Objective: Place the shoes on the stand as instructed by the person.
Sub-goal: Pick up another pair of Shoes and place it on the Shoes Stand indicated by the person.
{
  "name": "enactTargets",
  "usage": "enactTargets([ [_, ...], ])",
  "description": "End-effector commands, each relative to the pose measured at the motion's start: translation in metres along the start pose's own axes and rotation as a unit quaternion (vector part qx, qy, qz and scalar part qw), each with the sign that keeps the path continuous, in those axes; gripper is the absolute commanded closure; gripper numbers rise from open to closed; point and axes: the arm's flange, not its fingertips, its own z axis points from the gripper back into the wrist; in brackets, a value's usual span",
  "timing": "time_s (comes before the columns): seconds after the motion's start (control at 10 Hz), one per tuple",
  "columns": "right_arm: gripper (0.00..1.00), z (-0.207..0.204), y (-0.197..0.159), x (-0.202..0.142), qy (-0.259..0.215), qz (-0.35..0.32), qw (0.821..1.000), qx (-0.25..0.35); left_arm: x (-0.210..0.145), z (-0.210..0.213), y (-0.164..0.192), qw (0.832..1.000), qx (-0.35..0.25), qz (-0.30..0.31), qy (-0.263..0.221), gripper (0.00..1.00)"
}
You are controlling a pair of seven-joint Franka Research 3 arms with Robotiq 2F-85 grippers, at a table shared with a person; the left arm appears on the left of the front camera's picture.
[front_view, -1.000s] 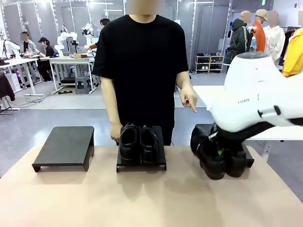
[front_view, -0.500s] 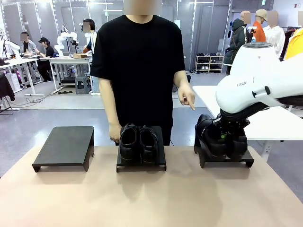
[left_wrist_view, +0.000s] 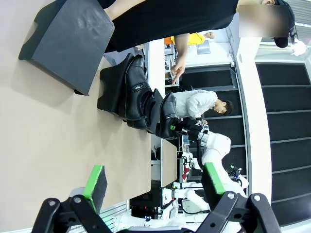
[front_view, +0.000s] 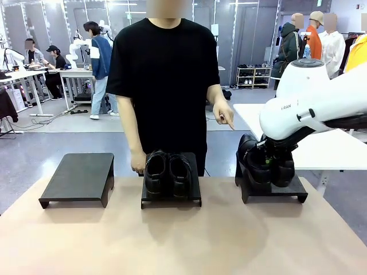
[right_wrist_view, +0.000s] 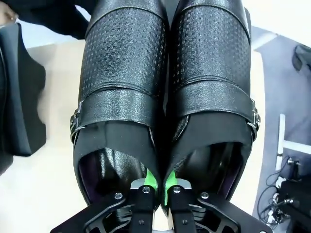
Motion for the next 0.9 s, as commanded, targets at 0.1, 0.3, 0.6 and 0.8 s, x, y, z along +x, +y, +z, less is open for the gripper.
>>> enactTargets([
  [0.1, 0.93, -0.016, -0.003, 0.013, -0.033, 0.001, 0.999, -0.024, 0.001, 0.0, 0.001, 1.0, -0.005, -0.006, 0.005, 0.0],
  [0.3, 0.93, -0.03, -0.008, 0.011, -0.046, 0.004, 0.999, -0.023, 0.001, 0.0, 0.001, 1.0, -0.005, -0.006, 0.005, 0.0],
  [0.6, 0.93, -0.042, -0.013, 0.01, -0.058, -0.005, 0.998, -0.022, 0.001, 0.0, 0.001, 1.0, -0.005, -0.006, 0.005, 0.0],
  [0.8, 0.93, -0.047, -0.009, 0.008, -0.062, -0.006, 0.998, -0.021, 0.001, 0.0, 0.001, 1.0, -0.005, -0.006, 0.005, 0.0],
])
